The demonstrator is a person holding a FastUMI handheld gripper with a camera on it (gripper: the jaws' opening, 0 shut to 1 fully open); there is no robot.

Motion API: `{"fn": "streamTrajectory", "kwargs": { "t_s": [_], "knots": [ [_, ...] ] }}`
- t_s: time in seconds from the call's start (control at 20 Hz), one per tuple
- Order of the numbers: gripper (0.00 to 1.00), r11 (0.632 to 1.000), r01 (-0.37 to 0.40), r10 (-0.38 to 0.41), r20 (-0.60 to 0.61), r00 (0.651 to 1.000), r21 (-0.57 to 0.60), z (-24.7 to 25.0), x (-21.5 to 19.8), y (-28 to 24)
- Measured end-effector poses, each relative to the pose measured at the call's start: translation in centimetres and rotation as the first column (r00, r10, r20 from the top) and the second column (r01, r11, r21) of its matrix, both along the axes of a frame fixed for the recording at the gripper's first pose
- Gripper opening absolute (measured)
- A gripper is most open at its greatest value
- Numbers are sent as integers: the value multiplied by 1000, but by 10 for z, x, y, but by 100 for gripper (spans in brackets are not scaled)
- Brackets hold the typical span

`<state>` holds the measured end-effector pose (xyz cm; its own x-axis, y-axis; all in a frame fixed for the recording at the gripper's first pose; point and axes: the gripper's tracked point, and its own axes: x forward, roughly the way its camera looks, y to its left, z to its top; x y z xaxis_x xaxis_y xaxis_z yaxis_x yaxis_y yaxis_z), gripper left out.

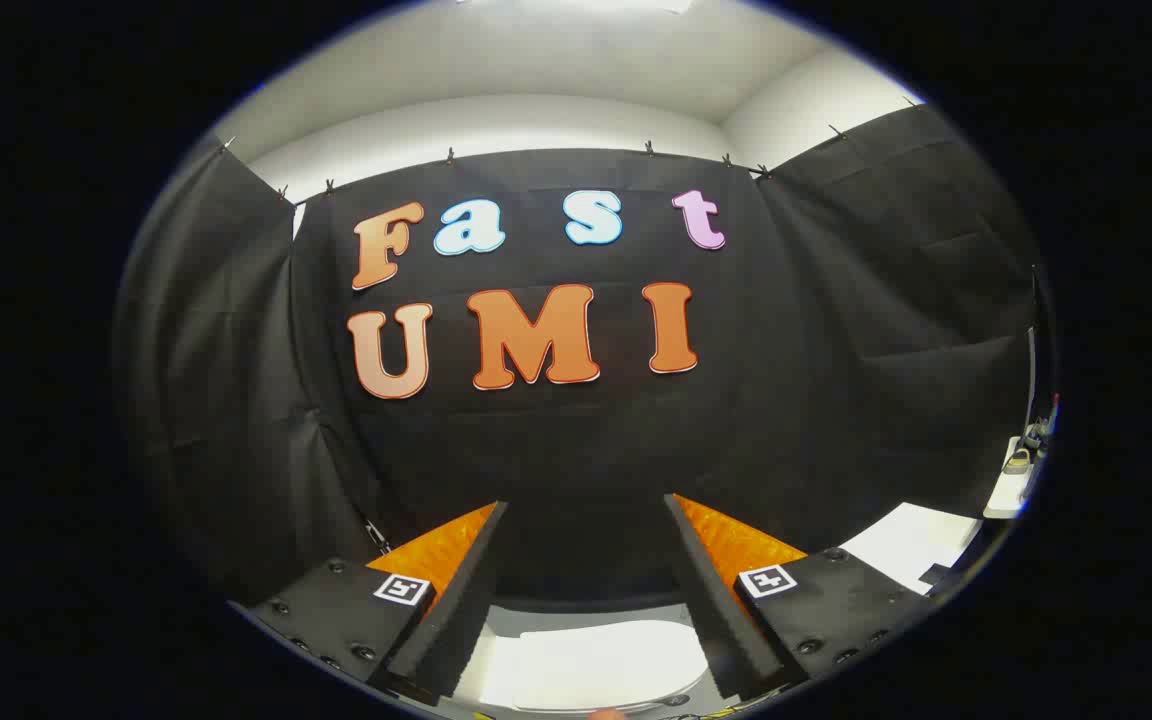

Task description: Open the toilet lid.

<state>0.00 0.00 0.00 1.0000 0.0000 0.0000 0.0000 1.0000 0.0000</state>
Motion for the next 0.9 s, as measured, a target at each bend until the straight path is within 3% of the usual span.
{"fn": "streamTrajectory", "kwargs": {
  "t_s": [0.9],
  "knots": [
    [96,1000,12,-12,-8,1000,19,-5,0,-8]
  ]
}}
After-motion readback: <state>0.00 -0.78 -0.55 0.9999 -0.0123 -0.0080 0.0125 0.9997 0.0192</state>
